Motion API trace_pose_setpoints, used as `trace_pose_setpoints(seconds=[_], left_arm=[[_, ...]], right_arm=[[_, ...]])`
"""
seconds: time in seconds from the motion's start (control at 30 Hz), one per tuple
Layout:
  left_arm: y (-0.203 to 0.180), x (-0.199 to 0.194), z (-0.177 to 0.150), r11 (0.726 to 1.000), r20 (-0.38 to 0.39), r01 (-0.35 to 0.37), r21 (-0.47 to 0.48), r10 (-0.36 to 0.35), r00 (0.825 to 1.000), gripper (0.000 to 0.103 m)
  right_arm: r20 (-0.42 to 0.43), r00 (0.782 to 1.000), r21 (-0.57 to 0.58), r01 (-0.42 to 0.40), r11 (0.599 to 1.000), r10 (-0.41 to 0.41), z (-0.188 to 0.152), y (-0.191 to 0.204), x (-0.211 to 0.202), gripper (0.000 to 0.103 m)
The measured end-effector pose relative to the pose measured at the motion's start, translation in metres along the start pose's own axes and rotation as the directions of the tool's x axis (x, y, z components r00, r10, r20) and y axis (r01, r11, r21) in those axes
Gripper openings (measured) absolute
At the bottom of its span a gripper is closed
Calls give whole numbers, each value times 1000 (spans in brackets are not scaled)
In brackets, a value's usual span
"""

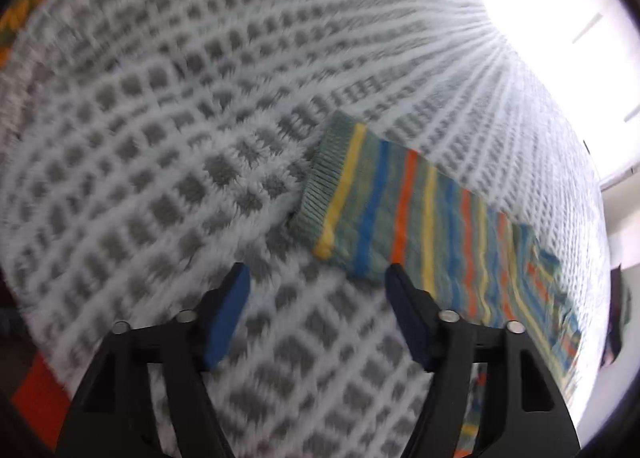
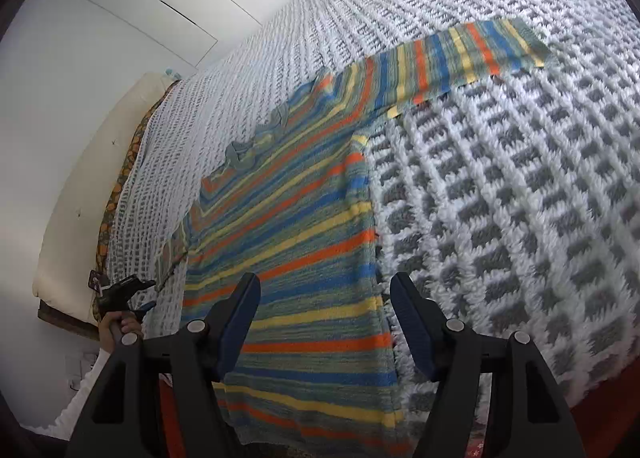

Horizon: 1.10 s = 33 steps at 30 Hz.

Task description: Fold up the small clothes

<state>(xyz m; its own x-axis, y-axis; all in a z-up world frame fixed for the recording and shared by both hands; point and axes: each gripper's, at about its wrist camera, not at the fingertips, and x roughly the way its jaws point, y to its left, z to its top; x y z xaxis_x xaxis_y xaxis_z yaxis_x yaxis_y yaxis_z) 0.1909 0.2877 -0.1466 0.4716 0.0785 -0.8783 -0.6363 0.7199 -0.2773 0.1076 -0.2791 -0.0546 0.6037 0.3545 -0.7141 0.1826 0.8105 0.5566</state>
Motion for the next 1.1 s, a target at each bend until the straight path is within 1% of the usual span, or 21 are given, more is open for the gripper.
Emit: trace_pose_setpoints(seconds=[0.07, 0.1, 0.17, 0.27, 0.33, 0.37, 0.4, 0.43, 0.47, 0.53, 0.57, 0.63, 0.67, 0.7, 0.77, 0.8, 0.87, 0.93, 1.0, 1.07, 1.1], left_arm=[[-21, -25, -23, 993, 25, 23, 115, -26, 999, 77], [-33, -38, -39, 982, 31, 31, 186, -37, 999, 77], [-59, -62, -76, 942, 38, 57, 331, -73, 997, 80], [-95, -89, -131, 856, 4, 130, 501, -153, 988, 85], [-117, -100, -174, 777, -53, 191, 600, -200, 978, 90], [-127, -100, -187, 747, -75, 210, 631, -211, 975, 91], [-135, -97, -206, 712, -101, 228, 664, -217, 971, 91], [-139, -91, -219, 688, -124, 236, 686, -209, 970, 91], [-142, -84, -228, 677, -143, 235, 698, -190, 971, 91], [-136, -63, -241, 678, -194, 224, 700, -122, 973, 90], [-127, -56, -245, 686, -214, 213, 696, -85, 973, 89], [-103, -41, -241, 717, -229, 153, 680, 10, 973, 82], [-92, -42, -238, 733, -231, 139, 666, 26, 973, 82], [-78, -45, -230, 763, -234, 129, 633, 30, 972, 82], [-60, -54, -216, 813, -241, 124, 569, 20, 970, 82], [-55, -61, -212, 827, -231, 121, 549, 11, 973, 82], [-56, -71, -210, 826, -212, 136, 547, -21, 977, 84], [-67, -74, -216, 794, -194, 135, 593, -23, 981, 90], [-78, -66, -225, 762, -167, 83, 642, 34, 985, 90], [-82, -53, -229, 767, -191, 59, 638, 83, 978, 90], [-78, -46, -229, 781, -229, 72, 620, 92, 969, 90]], right_arm=[[23, 999, -16, 28, 999, -28, 4, -4, -8, 67], [30, 998, -33, 48, 998, -47, 6, -5, -12, 67], [38, 996, -86, 87, 993, -84, 10, -3, -19, 67], [34, 992, -198, 129, 972, -124, 13, 13, -26, 67], [9, 992, -269, 124, 955, -127, 9, 28, -24, 69], [-14, 992, -297, 116, 948, -126, 6, 36, -20, 74], [-53, 991, -320, 99, 942, -122, 2, 41, -13, 74], [-91, 990, -333, 75, 940, -111, -5, 45, -6, 74], [-133, 987, -340, 43, 939, -93, -12, 49, 2, 74], [-195, 979, -354, -9, 935, -64, -25, 51, 17, 74], [-222, 971, -368, 0, 930, -88, -32, 49, 26, 74], [-299, 941, -383, 36, 923, -161, -43, 36, 43, 74], [-339, 920, -376, 58, 925, -195, -48, 25, 49, 74], [-365, 901, -369, 90, 925, -233, -52, 13, 51, 70], [-343, 895, -368, 152, 917, -286, -52, -4, 40, 63], [-323, 896, -364, 179, 914, -304, -50, -8, 30, 63], [-277, 910, -373, 195, 907, -309, -46, -4, 12, 65], [-289, 914, -393, 158, 906, -285, -46, 4, 7, 70], [-358, 897, -397, 105, 912, -259, -52, 7, 14, 71], [-434, 866, -381, 72, 922, -247, -57, 2, 24, 71], [-464, 850, -379, 63, 923, -249, -61, 1, 29, 57]])
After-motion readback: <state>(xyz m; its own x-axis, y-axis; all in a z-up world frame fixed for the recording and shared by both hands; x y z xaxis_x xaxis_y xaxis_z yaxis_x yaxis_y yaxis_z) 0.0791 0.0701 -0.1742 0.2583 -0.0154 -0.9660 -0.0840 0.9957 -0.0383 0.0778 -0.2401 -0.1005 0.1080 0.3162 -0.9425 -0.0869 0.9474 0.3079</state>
